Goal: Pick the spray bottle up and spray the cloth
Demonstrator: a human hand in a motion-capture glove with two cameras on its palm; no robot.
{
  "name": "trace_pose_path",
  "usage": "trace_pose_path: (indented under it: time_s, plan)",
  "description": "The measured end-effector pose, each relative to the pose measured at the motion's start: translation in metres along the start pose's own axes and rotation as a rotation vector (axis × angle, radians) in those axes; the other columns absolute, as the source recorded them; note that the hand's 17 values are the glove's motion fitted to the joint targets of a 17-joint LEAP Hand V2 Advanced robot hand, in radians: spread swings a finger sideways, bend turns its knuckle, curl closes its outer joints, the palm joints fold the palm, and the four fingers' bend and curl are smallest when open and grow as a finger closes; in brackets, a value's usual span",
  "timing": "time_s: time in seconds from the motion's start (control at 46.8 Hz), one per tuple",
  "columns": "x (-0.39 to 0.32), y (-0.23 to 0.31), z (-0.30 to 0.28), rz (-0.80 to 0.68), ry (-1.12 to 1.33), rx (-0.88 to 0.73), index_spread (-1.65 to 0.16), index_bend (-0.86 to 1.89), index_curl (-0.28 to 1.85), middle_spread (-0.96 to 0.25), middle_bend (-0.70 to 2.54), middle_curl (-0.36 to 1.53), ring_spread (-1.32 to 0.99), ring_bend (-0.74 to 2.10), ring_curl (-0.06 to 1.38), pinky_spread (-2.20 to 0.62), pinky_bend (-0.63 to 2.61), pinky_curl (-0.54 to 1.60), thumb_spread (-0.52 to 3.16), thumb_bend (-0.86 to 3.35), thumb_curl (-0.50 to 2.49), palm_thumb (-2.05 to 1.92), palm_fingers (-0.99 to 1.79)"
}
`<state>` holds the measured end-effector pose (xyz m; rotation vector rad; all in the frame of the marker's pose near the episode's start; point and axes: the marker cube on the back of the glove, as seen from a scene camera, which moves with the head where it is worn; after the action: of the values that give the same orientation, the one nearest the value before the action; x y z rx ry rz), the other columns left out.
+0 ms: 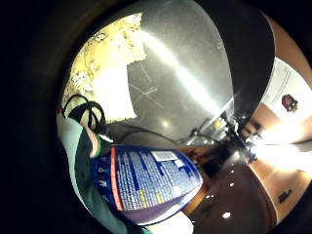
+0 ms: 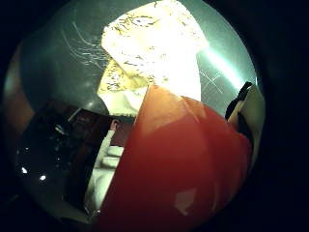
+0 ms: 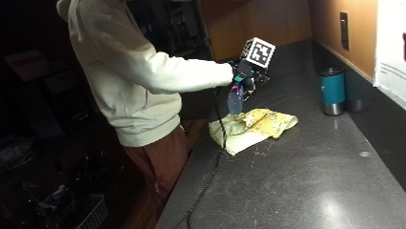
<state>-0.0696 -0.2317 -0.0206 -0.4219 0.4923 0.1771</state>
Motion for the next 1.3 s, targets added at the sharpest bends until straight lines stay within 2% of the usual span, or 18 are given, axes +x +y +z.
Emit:
trace_pose_path:
  time_s: [0.235,0.79,0.918,1.067,1.302]
  plan:
    - [-0.024,0.012,-0.022,-0.014,-0.15,0.146,-0.17,0.44,0.53,-0.1,0.59,0.49,-0.19,0.56,0.42,-0.18,0.32,0.37,0.29,-0.03,0.77,0.94,1.38]
    - [-0.082,0.015,-0.052,-0.065,-0.324,0.339,-0.17,0.43,0.53,-0.1,0.59,0.48,-0.19,0.56,0.42,-0.18,0.32,0.37,0.29,-0.03,0.78,0.94,1.37]
    - [-0.102,0.014,-0.07,-0.068,-0.435,0.451,-0.17,0.43,0.53,-0.1,0.59,0.48,-0.19,0.56,0.42,-0.18,0.32,0.37,0.3,-0.03,0.78,0.94,1.37]
    - [-0.121,0.012,-0.089,-0.101,-0.589,0.656,-0.17,0.43,0.53,-0.1,0.59,0.48,-0.19,0.56,0.42,-0.18,0.32,0.37,0.3,-0.03,0.79,0.94,1.38]
    - [-0.14,-0.005,-0.105,-0.288,-0.963,0.965,-0.17,0.44,0.54,-0.1,0.58,0.48,-0.19,0.56,0.42,-0.18,0.32,0.37,0.29,-0.03,0.79,0.94,1.38]
